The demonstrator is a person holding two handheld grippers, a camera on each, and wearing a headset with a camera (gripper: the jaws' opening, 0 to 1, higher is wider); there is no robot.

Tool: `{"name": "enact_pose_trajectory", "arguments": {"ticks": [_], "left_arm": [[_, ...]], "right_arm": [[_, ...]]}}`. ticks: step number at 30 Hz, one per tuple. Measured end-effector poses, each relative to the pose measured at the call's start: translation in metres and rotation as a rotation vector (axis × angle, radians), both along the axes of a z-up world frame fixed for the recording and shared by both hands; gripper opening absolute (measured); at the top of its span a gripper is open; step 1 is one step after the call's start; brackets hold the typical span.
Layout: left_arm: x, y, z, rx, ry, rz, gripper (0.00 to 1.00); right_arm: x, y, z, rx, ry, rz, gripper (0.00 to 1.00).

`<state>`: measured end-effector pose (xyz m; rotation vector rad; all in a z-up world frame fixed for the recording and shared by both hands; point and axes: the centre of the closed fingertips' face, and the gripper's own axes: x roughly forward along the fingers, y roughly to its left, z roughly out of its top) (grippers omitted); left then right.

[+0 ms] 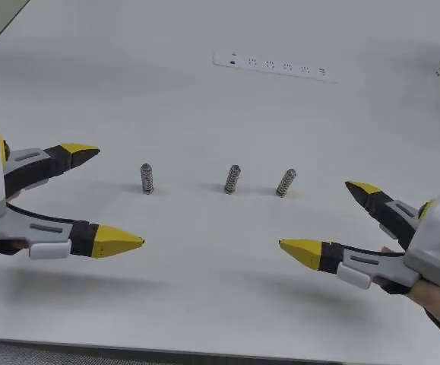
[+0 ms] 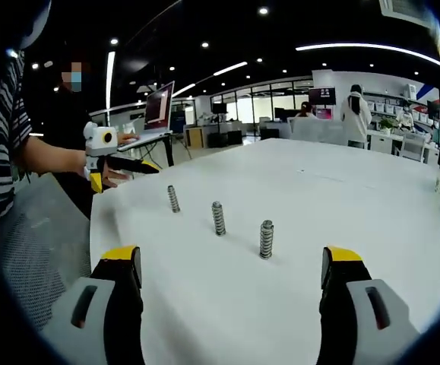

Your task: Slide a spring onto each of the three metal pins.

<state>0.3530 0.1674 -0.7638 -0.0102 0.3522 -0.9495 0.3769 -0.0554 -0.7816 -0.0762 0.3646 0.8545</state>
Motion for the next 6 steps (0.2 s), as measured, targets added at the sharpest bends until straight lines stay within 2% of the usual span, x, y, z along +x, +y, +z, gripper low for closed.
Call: {"name": "enact_pose_trajectory", "arguments": {"ticks": [4, 6], "left_arm": [[0.0005, 0.0021, -0.0008, 0.008, -0.004, 0.009, 0.98], [0.0001, 0.0042, -0.0013, 0.009, -0.005, 0.018, 0.98]], "right_arm": [[-0.0050, 0.0064, -0.0011, -0.009, 0.001, 0.020, 0.98], [-0.0071, 0.0096, -0.0024, -0.031, -0.006, 0.038, 0.98]]}}
